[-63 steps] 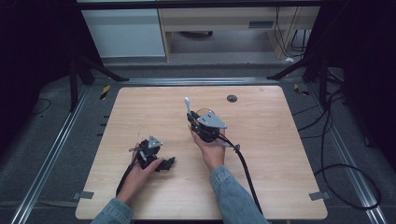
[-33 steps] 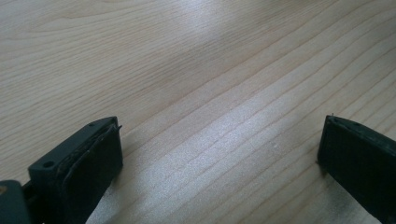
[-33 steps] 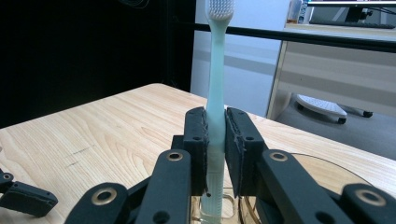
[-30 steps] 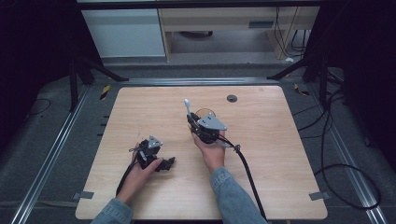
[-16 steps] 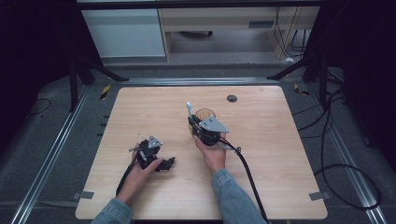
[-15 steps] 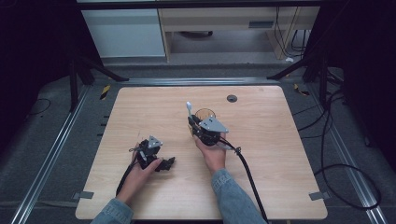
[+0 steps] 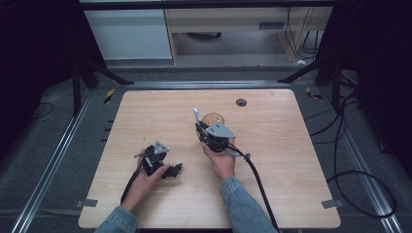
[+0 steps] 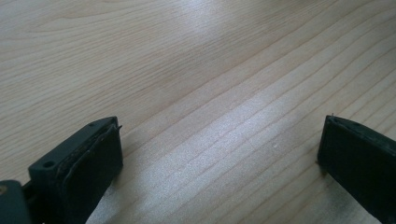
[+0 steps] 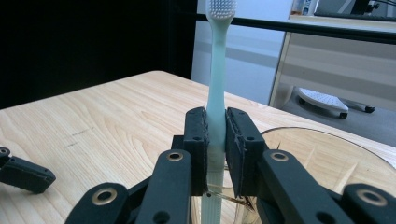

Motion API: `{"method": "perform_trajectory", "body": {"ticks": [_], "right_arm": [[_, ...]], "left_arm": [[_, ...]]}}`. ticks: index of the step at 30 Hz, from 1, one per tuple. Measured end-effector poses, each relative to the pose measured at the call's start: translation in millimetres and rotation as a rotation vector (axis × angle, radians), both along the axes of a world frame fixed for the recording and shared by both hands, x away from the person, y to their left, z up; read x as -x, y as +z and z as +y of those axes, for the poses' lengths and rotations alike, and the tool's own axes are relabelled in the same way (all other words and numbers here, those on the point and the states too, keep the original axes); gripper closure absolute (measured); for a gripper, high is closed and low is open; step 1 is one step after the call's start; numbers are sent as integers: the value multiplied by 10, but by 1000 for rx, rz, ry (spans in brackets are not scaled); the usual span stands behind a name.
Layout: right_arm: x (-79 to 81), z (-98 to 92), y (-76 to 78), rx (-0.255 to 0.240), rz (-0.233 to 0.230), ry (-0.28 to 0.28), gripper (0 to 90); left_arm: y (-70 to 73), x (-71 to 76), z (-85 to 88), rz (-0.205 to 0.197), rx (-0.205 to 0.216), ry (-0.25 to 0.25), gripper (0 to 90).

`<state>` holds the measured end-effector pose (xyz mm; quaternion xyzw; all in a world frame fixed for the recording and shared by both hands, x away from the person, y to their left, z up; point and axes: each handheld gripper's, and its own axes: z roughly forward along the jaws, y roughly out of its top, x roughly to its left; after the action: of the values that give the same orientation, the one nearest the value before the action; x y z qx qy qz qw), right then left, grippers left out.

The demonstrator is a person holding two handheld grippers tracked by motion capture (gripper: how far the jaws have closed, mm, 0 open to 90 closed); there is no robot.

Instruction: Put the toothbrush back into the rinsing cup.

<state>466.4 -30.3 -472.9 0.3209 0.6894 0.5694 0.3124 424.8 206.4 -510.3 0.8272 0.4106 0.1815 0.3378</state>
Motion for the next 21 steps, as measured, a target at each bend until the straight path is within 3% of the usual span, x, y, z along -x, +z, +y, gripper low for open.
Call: {"method": "perform_trajectory", "body": {"ticks": [21], "right_arm": [[-9, 21, 16, 29, 7, 25, 741]], "left_arm": [[-1, 1, -2, -1, 1, 0, 0]]}}
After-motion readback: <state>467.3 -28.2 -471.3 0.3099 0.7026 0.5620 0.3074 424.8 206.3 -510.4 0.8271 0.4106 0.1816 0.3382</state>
